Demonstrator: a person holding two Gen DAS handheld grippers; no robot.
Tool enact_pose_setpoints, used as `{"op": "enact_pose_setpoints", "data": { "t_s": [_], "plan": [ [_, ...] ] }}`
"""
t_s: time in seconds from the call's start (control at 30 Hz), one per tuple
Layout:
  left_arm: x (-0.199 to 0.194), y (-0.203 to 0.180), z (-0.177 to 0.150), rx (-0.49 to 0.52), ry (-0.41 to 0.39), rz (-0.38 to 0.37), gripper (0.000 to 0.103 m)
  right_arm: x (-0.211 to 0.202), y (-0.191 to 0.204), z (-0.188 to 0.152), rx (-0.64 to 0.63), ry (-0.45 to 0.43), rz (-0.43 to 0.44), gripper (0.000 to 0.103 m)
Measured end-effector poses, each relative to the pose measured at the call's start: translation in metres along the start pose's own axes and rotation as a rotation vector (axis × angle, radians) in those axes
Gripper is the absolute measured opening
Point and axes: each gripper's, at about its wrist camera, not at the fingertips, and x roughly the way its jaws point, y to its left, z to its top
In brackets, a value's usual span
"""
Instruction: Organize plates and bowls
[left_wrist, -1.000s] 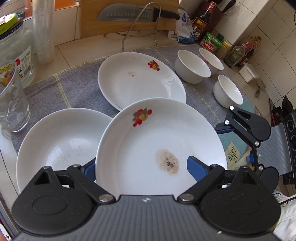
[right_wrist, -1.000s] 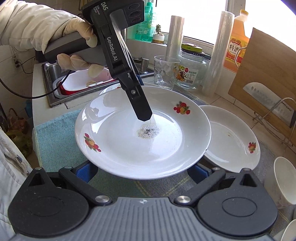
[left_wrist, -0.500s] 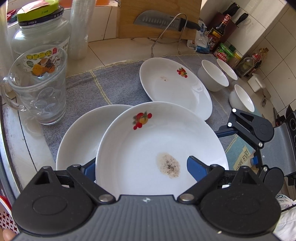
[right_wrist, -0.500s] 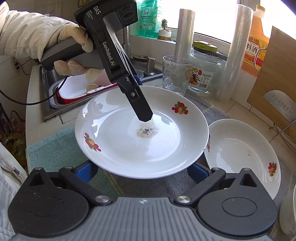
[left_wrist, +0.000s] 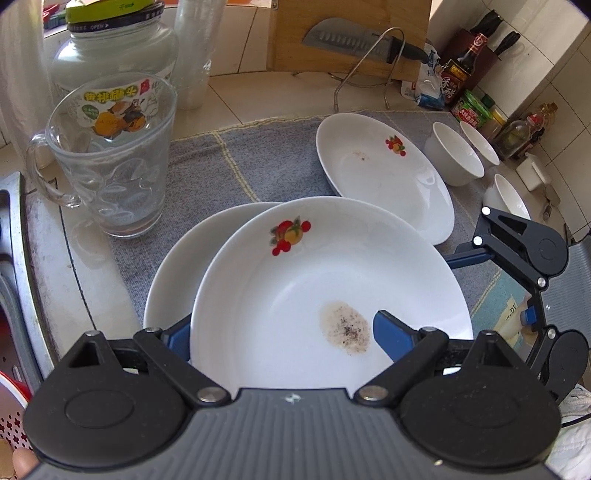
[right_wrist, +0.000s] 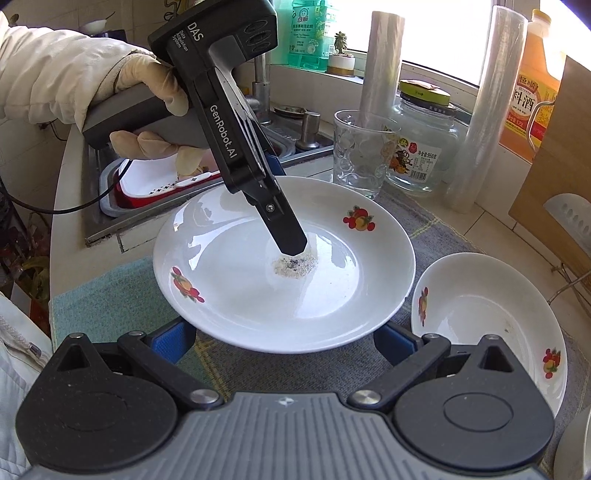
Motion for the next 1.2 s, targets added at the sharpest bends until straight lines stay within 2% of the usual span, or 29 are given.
{"op": "enact_pose_setpoints", "data": {
  "t_s": [0.2, 0.57, 1.2],
  "plan": [
    [0.001, 0.000, -0.002, -0.019, 0.019, 0.043, 0.095, 0.003, -0.006, 0.001, 0.003, -0.007, 0.038, 0.103],
    [0.003, 0.003, -0.002, -0.058, 0.048, 0.068, 0.095, 0.004, -0.012, -0.001, 0.010, -0.017, 0.072, 0.103],
    [-0.005, -0.001, 0.007, -0.023, 0.032, 0.136, 0.096, 0.001, -0.017, -0.003, 0.025, -0.047, 0.081, 0.103]
  ]
}}
